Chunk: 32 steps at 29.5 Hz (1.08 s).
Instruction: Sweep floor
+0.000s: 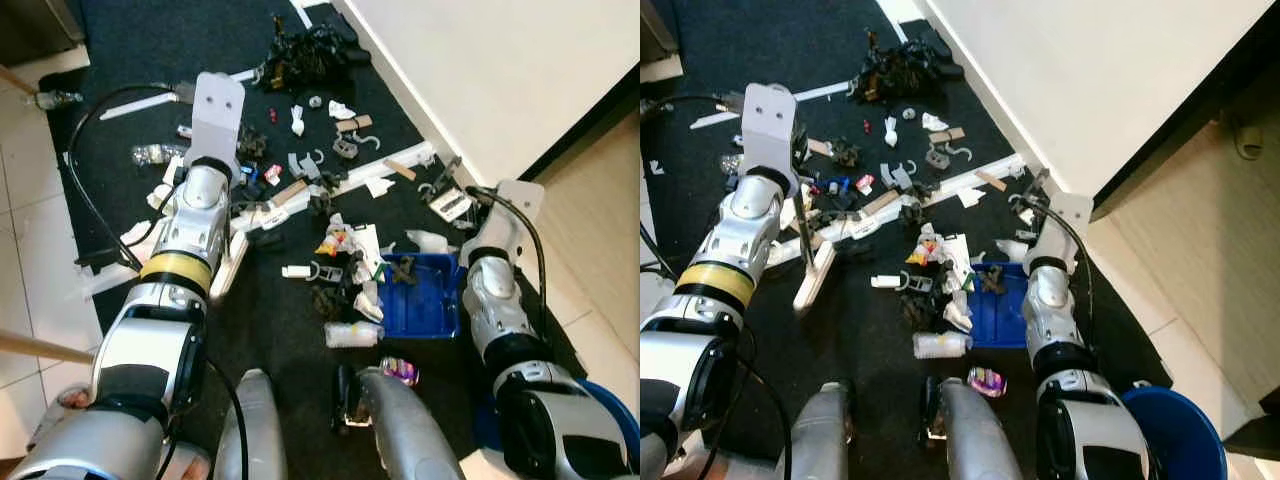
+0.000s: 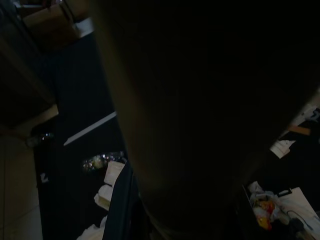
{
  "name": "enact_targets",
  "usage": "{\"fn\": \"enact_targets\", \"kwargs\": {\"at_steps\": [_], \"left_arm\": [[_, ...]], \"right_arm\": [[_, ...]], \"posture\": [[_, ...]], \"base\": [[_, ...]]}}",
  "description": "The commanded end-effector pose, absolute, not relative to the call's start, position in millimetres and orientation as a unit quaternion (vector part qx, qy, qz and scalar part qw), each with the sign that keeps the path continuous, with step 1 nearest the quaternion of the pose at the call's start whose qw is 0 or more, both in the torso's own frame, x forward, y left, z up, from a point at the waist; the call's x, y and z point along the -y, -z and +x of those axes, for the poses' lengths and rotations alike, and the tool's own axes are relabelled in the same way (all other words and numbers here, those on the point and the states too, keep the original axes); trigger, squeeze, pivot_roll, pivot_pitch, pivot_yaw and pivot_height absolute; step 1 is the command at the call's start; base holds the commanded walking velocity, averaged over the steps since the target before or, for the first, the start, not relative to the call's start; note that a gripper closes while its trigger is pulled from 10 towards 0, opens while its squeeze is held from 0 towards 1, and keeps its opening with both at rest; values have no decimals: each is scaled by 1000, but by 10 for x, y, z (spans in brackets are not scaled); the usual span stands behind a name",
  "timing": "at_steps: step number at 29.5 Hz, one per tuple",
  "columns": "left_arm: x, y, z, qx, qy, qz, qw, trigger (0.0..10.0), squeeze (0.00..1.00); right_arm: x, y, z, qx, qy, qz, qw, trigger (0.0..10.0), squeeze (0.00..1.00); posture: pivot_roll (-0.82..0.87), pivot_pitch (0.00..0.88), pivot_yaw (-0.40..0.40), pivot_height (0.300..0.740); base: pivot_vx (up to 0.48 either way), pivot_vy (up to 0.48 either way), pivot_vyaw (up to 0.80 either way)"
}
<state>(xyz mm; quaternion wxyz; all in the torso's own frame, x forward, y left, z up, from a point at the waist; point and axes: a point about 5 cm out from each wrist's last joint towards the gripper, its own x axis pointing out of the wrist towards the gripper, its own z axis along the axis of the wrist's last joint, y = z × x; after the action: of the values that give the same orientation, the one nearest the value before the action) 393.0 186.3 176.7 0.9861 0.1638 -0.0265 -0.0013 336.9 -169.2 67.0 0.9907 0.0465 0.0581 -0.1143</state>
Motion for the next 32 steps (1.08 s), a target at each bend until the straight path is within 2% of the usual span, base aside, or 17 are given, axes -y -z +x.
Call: {"fn": "enact_targets", "kwargs": {"at_steps": [1,14,16,18,23,30,32], "left_arm": [[-1758,-1779,3931,54,9,159,986,10000,0],[-1747,-1787,3959,54,1,133,990,10000,0],[-1743,-1802,3965,59,3,140,988,10000,0],[-1741,-1825,3970,66,7,142,988,10000,0],[-1741,-1843,3973,71,12,150,986,10000,0],[-1738,-1822,3969,68,12,144,987,10000,0],[-1729,-1798,3965,65,12,144,987,10000,0]], "right_arm": [[1314,-250,3147,-166,87,167,968,10000,0],[1386,-163,3123,-210,193,315,905,10000,0],[1387,-190,3145,-206,186,306,911,10000,0],[1327,-312,3219,-173,130,245,945,10000,0],[1232,-446,3285,-140,78,193,968,10000,0],[1217,-391,3254,-170,111,238,950,10000,0],[1178,-352,3224,-190,128,270,935,10000,0]], "posture": [[83,243,-20,740],[80,248,-16,740],[81,246,-17,740],[81,243,-18,740],[78,234,-23,740],[77,231,-27,740],[69,227,-32,740]], "base": [[0,0,0],[0,0,0],[0,0,0],[0,0,0],[0,0,0],[0,0,0],[0,0,0]]}}
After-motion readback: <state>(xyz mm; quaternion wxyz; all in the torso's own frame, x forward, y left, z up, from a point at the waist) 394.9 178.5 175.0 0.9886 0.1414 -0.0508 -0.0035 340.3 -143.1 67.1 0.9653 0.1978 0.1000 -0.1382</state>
